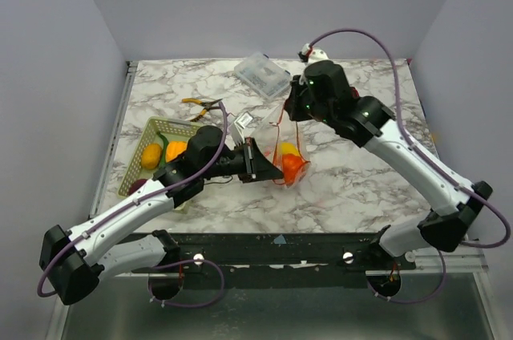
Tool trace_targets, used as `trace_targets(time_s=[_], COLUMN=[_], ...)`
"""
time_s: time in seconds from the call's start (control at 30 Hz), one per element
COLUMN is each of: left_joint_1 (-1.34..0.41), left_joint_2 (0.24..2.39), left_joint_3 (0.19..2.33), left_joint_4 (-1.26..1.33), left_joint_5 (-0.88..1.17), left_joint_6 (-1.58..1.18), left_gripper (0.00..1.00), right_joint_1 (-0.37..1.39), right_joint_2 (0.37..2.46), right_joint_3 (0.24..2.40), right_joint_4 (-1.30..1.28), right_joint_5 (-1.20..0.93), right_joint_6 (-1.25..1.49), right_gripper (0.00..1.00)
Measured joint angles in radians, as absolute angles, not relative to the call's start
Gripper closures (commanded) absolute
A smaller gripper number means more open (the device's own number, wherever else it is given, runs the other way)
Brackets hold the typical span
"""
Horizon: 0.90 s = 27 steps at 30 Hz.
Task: Place the food in the zip-top bag and seal the zipper
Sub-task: Adjust the zipper food storage bag at the center of the board.
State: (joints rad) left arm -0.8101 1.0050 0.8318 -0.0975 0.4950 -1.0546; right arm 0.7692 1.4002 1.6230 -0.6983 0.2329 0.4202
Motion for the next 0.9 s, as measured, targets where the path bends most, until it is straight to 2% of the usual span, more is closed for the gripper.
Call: trace_targets(time_s=[0.3, 0.5, 0.67, 0.9], left_joint_1=[-0.756, -0.707, -0.701, -0.677], left_joint_2=[1.021, 0.924, 0.888, 0.901], left_joint_3=[0.709, 0.7, 0.731, 0.685], left_joint_4=[-0.116, -0.183, -0.185, -0.184], left_joint_5=[0.454, 0.413, 0.402, 0.397], left_joint_6=[-1.169, -1.155, -1.138, -1.149], left_gripper=[1.0, 1.0, 1.0, 1.0], right_joint_1=[0.772, 0.771, 0.771, 0.771], right_joint_2=[1.72, 1.692, 1.586, 1.554], right_joint_3=[1.609, 1.669, 1.697, 1.565], right_joint_4=[-0.713, -0.75, -0.746, -0.661], right_joint_5=[0.271, 0.269, 0.247, 0.249], right_joint_6=[0.364, 0.347, 0.339, 0.341], right_gripper=[1.0, 1.0, 1.0, 1.0])
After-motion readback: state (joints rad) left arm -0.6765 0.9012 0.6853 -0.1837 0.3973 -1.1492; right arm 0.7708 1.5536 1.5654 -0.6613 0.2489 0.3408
